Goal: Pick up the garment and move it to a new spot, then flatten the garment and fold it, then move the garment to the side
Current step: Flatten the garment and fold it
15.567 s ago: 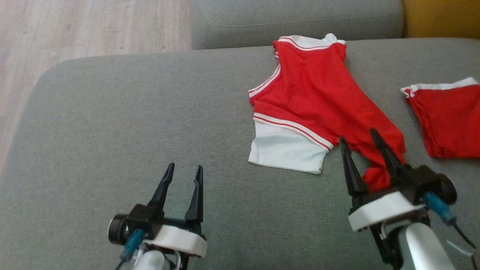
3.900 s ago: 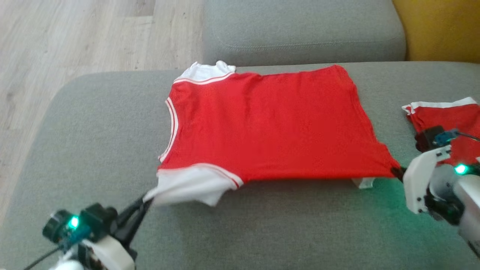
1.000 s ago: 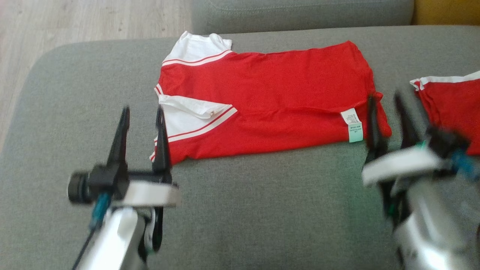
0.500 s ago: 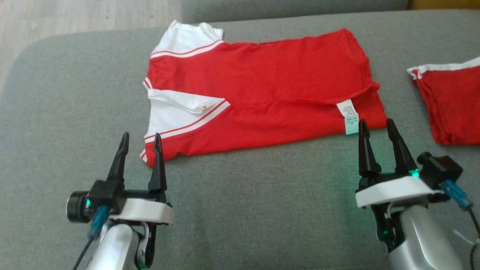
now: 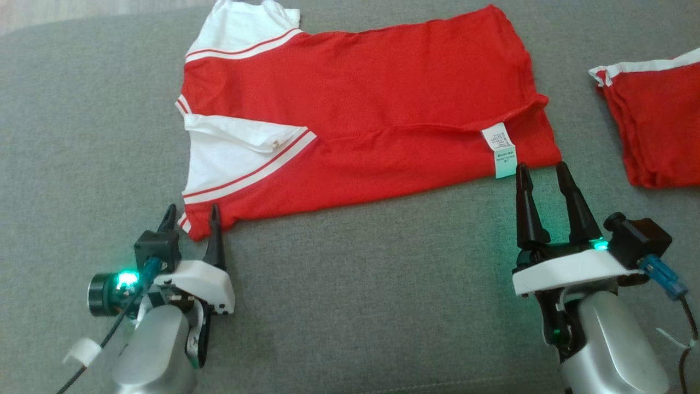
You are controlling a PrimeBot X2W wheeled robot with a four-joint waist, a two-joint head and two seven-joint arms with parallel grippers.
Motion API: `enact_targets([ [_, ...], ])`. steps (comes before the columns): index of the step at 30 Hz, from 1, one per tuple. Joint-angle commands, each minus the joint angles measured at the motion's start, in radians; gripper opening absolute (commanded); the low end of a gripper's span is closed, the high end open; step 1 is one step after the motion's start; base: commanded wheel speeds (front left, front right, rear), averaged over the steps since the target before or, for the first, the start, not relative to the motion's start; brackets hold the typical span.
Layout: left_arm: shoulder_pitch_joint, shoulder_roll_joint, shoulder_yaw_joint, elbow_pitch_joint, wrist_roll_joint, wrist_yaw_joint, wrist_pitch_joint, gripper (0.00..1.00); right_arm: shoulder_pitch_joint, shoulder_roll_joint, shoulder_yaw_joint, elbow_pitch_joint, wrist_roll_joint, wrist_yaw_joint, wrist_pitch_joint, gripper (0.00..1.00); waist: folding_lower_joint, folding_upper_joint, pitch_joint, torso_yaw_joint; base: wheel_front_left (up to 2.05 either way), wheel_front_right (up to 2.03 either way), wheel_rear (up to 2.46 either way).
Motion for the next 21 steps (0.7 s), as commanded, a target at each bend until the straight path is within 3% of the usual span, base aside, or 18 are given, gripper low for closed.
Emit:
enact_targets([
  [1,-0.035,0.026,0.039,0.010,-0.005,0.015,0.013,1.00,-0.035,0.004,0.028,-0.037,0.006,0.003,-0.011,1.00,-0.0002,0.0000,0.005,-0.007,0.00,0.00,0.00],
  [6,-0.051,0.025,0.029,0.094,-0.013,0.015,0.087,0.99,-0.036,0.004,0.039,-0.036,0.014,0.003,-0.011,1.00,-0.0002,0.0000,0.006,-0.017,0.00,0.00,0.00],
  [7,-0.054,0.025,0.027,0.104,-0.015,0.012,0.093,0.37,-0.037,0.004,0.040,-0.035,0.016,0.003,-0.011,1.00,-0.0002,0.0000,0.005,-0.018,0.00,0.00,0.00],
  [8,-0.056,0.025,0.026,0.109,-0.016,0.010,0.093,0.00,-0.039,0.004,0.042,-0.033,0.017,0.003,-0.011,1.00,-0.0002,0.0000,0.004,-0.019,0.00,0.00,0.00],
  [16,-0.062,0.024,0.026,0.030,-0.010,0.015,-0.051,0.00,-0.052,0.004,0.013,0.025,-0.028,0.003,-0.010,1.00,-0.0002,0.0000,-0.033,-0.012,0.00,0.00,0.00],
  [21,-0.057,0.018,0.017,-0.070,0.005,0.007,-0.087,0.00,-0.101,0.004,-0.059,0.110,-0.094,0.003,0.053,1.00,-0.0002,0.0000,-0.043,0.003,0.00,0.00,0.00],
])
